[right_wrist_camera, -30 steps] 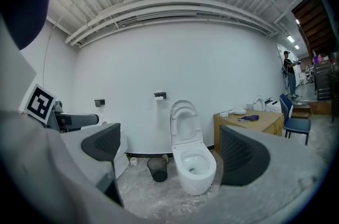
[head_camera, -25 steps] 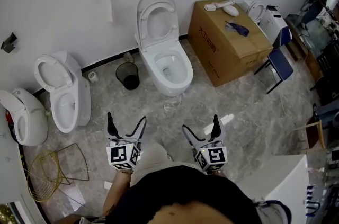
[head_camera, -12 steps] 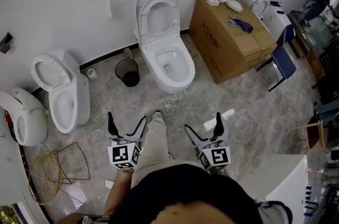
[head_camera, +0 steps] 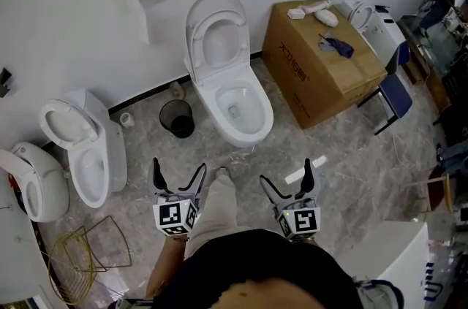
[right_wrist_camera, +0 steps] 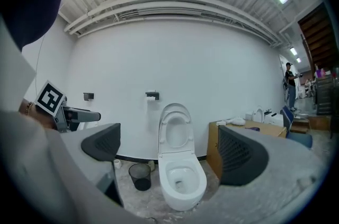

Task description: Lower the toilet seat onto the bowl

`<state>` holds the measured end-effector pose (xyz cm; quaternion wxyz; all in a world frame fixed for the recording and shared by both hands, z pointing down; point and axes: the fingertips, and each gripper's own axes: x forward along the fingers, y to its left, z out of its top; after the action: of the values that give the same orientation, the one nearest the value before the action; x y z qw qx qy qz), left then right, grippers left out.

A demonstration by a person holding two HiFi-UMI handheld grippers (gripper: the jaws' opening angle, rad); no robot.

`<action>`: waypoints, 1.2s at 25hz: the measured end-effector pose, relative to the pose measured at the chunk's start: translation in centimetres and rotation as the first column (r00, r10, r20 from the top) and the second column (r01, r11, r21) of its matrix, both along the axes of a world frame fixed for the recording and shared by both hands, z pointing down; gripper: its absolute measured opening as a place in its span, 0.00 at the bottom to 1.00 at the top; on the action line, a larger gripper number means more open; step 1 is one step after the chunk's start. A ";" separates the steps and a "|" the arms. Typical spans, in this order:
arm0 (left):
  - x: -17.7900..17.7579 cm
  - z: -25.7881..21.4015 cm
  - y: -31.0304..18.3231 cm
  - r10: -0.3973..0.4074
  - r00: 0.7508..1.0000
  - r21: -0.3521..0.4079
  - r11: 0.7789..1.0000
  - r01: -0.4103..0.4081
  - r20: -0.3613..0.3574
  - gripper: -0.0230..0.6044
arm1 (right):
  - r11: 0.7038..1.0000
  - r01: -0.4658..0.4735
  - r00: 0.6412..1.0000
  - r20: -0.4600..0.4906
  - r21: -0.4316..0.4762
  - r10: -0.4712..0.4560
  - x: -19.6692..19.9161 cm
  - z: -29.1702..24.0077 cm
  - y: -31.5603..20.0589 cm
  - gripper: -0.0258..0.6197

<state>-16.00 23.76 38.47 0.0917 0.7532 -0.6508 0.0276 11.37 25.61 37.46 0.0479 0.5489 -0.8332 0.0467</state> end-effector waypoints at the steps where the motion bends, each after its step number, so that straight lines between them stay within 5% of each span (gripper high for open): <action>1: 0.0 -0.2 -1.2 0.008 1.000 0.002 1.000 -0.008 0.003 0.93 | 1.000 -0.002 1.000 -0.004 0.006 0.002 -0.2 -0.3 -1.0 0.91; 18: -2.4 -1.0 -17.6 0.071 0.997 -0.019 0.997 -0.071 -0.017 0.93 | 1.000 -0.015 1.000 -0.011 -0.026 0.015 -4.6 -1.8 -18.2 0.91; 30: -2.4 -1.1 -25.5 0.138 0.990 -0.016 0.990 -0.138 -0.035 0.93 | 0.997 0.034 0.999 -0.001 -0.063 -0.034 -5.0 0.4 -25.9 0.91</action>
<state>-18.41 -1.70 37.38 0.1074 0.7959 -0.5952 0.0269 6.33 -0.28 37.82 0.0668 0.5328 -0.8406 0.0713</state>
